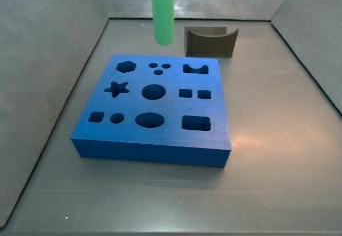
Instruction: Insert the oval object.
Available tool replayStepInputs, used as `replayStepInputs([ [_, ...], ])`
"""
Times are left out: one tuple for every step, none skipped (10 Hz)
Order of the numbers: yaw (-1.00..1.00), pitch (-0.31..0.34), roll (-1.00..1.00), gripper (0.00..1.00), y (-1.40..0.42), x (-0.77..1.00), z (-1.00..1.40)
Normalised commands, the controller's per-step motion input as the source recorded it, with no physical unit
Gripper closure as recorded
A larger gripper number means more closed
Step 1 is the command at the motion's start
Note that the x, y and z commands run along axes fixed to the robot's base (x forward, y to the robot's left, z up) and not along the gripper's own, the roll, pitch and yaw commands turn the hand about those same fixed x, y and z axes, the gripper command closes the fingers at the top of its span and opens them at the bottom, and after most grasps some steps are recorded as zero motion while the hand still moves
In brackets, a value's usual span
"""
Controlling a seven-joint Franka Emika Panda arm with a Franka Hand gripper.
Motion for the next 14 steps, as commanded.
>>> replayStepInputs([
  [-1.00, 0.000, 0.00, 1.00, -0.07, 0.00, -0.23],
  [-1.00, 0.000, 0.00, 1.00, -0.08, 0.00, -0.22],
  [-1.00, 0.000, -0.02, 1.00, -0.09, 0.00, -0.20],
  [-1.00, 0.000, -0.03, 1.00, -0.09, 0.00, -0.16],
  [-1.00, 0.000, -0.03, 1.00, -0.09, 0.00, -0.14],
  [-1.00, 0.000, -0.03, 1.00, -0.09, 0.00, -0.13],
  [-1.00, 0.000, -0.03, 1.00, -0.09, 0.00, -0.15],
  [-1.00, 0.000, -0.03, 1.00, -0.09, 0.00, -0.14],
  [-1.00, 0.000, -0.02, 1.00, -0.09, 0.00, -0.15],
  [-0.97, -0.003, -0.05, 1.00, -0.11, 0.00, -0.18],
  [-0.92, -0.044, -0.07, 1.00, -0.17, 0.00, -0.17],
  [-0.92, -0.034, -0.07, 1.00, -0.17, 0.00, -0.15],
  [-0.91, 0.000, -0.08, 1.00, -0.17, 0.00, -0.10],
  [-0.94, 0.017, -0.04, 1.00, -0.17, 0.00, -0.08],
])
